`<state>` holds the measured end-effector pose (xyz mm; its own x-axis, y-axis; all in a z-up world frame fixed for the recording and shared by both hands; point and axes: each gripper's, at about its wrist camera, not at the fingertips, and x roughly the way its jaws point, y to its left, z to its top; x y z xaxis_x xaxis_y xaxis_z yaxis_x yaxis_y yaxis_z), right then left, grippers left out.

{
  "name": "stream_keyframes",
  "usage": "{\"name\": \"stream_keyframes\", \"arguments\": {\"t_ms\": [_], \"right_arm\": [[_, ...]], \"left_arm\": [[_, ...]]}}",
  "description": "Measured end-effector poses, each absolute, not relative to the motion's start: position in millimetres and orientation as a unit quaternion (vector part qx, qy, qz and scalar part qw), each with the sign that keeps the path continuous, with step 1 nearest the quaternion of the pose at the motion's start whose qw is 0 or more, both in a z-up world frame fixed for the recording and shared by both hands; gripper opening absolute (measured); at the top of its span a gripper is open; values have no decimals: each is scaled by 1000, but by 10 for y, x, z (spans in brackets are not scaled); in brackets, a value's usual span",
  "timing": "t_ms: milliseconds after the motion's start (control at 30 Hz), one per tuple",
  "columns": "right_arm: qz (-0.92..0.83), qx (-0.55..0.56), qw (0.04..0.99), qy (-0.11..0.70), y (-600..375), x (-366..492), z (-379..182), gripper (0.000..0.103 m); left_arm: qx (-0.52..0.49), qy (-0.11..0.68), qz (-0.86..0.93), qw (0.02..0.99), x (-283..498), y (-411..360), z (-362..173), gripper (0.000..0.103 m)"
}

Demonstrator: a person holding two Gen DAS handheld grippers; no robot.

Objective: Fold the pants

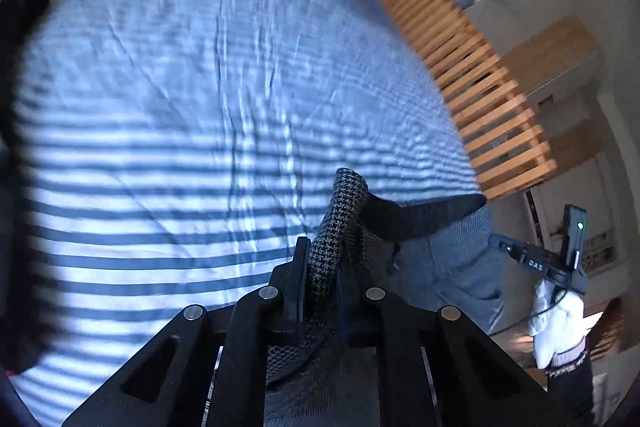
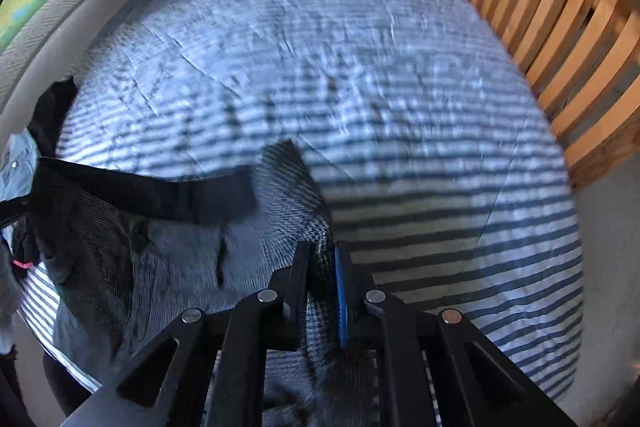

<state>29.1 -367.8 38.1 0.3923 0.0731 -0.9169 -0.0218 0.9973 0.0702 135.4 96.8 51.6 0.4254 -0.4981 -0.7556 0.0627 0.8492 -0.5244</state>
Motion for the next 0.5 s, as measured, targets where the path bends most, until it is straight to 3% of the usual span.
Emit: {"name": "stream_keyframes", "arguments": {"t_ms": [100,167,233,333,500], "right_arm": [[34,-20,857,513,-3351,154,762,9],[51,-47,873,482,-3087,-4,1083,1],[67,-55,887,453,-2897,-181,1388,1],[94,-56,901,419,-2717,-389,1750,1],[90,-93,904,408,-2421,-385,1776,1]], "left_arm": [[-223,466,-180,837,1021,1191,1077,12],[-221,439,-181,852,743,1329,1470,12],[-208,403,-182,872,390,1460,1890,0],[-164,343,-176,908,-73,1529,2429,0],[-170,382,-143,897,-282,1705,2314,0]]}}
